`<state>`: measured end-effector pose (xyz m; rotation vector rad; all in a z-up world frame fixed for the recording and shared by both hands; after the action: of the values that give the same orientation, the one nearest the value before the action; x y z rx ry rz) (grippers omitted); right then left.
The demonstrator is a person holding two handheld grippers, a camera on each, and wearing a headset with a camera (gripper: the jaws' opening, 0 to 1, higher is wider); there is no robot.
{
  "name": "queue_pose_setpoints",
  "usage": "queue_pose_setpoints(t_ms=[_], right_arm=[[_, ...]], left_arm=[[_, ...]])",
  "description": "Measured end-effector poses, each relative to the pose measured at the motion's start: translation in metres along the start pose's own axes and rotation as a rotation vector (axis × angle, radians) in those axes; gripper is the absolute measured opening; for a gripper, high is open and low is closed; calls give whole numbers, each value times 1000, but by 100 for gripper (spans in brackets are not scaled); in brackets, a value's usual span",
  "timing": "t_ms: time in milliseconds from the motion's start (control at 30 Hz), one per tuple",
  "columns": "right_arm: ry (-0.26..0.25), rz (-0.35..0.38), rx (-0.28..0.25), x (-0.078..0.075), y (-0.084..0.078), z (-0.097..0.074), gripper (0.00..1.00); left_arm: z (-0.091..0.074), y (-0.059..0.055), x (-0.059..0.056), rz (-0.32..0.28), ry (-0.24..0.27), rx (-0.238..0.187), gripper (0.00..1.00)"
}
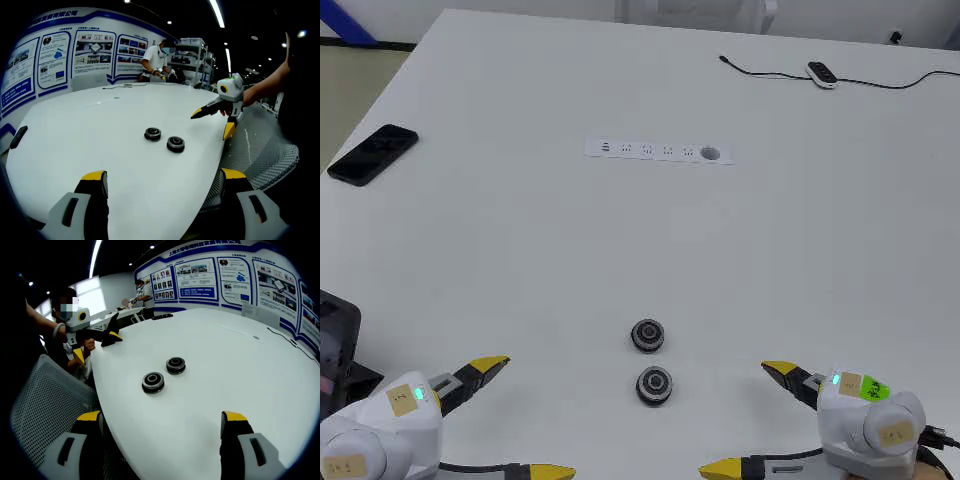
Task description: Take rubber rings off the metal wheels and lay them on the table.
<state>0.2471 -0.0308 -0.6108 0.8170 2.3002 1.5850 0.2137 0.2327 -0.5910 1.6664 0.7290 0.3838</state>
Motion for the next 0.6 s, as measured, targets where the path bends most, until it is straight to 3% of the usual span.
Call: queue_pose_setpoints(t_ms=[600], right_arm=[[8,5,15,1,-1,5,98]], left_arm=[[-2,-10,7,-8,17,20,92]])
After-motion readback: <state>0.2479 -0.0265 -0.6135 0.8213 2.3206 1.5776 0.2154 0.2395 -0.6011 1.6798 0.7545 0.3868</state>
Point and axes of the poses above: the centre of the closed fingertips' face, and the gripper's own axes: z roughly forward along the fingers, x roughly to its left, y roughly out of its top, the point moved 5 cm from there along -z, roughly backward along the fingers, and after that the axes turned 13 degrees about -x, right-handed, at the moved point
